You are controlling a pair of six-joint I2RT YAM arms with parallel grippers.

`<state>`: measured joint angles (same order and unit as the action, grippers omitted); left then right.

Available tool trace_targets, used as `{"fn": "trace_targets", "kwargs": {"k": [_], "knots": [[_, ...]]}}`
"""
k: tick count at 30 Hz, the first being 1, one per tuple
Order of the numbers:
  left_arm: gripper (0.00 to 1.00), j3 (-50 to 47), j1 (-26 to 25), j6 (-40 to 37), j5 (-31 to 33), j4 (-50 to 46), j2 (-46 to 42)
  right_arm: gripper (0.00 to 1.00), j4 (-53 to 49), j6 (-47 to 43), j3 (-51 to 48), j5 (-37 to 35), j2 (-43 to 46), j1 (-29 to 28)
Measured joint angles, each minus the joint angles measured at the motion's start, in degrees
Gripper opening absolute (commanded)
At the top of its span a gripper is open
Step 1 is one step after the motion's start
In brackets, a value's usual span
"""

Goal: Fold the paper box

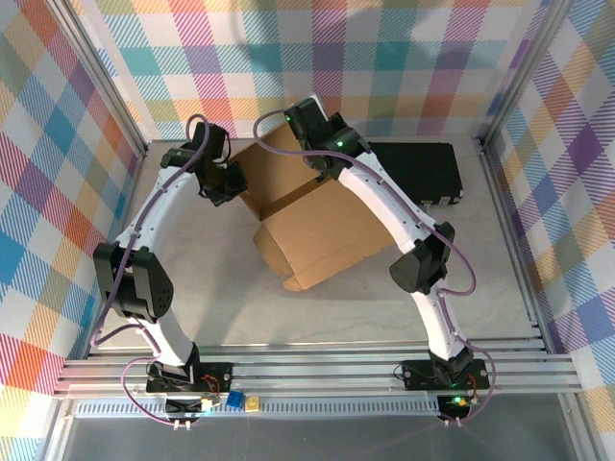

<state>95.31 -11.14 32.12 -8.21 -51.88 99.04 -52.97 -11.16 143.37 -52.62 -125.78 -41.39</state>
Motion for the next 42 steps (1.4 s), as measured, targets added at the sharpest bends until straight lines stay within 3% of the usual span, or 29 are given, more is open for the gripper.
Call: {"fn": "trace_targets", "kwargs": {"k": [1, 5, 17, 26, 37, 42], "knots": [[0.0, 0.02, 0.0, -0.15, 0.26, -0.52, 0.0, 0.02, -0.52, 0.52, 0.07, 1.07, 0.0, 0.07], [0.0, 0.17, 0.33, -1.07, 1.05, -2.19, 0.0, 0.28, -3.39, 2.54, 0.83, 7.08, 0.02, 1.14], [0.0, 2.27, 3.8, -4.55, 0.66, -4.2, 0.11, 0.57, -8.02, 7.89, 1.7, 23.06, 4.98, 7.65], [0.0, 3.87, 3.96, -6.03, -0.5, -5.18, 0.87, 0.64, -6.01, 4.96, -0.31, 36.48, 7.32, 10.58], [0.0, 3.93, 4.24, -5.79, -0.72, -6.51, 0.92, 0.63, -6.43, 7.89, 1.4, 36.39, -0.31, 10.4], [0.0, 3.93, 5.33, -3.98, -1.55, -6.49, 0.92, 0.67, -3.98, 15.54, -7.52, 36.2, 6.84, 10.43]]}}
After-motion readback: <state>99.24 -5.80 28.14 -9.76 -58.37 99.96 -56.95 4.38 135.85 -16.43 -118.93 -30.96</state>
